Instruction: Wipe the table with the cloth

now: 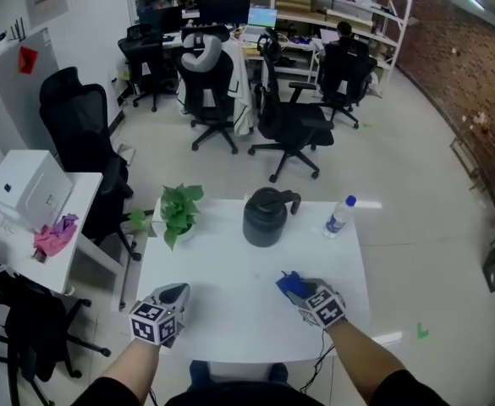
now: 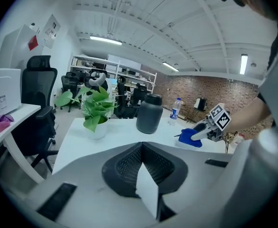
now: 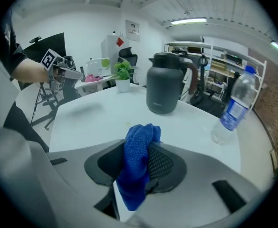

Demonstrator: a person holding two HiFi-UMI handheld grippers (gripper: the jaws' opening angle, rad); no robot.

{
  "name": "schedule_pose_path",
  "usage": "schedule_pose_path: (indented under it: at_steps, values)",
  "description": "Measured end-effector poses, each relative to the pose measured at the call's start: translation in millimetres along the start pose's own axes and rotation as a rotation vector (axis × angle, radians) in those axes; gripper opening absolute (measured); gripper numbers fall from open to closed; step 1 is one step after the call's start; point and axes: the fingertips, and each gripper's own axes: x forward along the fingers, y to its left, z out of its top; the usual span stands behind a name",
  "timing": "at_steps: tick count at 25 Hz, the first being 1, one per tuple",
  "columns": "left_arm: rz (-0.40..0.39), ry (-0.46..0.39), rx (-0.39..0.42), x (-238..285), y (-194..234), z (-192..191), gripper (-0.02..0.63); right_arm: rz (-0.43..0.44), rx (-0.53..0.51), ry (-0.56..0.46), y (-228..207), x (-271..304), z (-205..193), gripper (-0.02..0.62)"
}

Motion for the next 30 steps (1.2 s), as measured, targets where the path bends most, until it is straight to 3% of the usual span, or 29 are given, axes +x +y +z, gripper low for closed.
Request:
schedule_pose_path:
  at_steps: [4,9,18,22,26,30]
  values:
    - [0.022,0.028,-0.054,35.0,13.7,-9.8,0.000,0.017,-0.063,0.058,42.7,60.6,29.8,0.129]
    - [0.032,0.051,-0.141,70.5,19.6,-23.0,0.000,-0.078,-0.087,0.134,62.8,110.2,27.6,0.129]
    - [-0.026,0.069,-0.184,97.2,9.2,-42.1,0.000,-0.124,-0.022,0.096,5.0,158.5,60.9,0.126]
    - [-0.024,0.074,-0.187,94.1,10.6,-41.3,0.000,-0.127,-0.007,0.092,-3.1,160.9,70.6,0.126]
    - [-0.011,0.073,-0.160,91.6,15.5,-37.0,0.000,-0.113,0.000,0.051,23.4,124.0,72.1,0.126]
    - [-0.001,0.068,-0.176,91.4,21.0,-36.2,0.000,-0.079,-0.046,0.094,60.2,109.9,38.6,0.124]
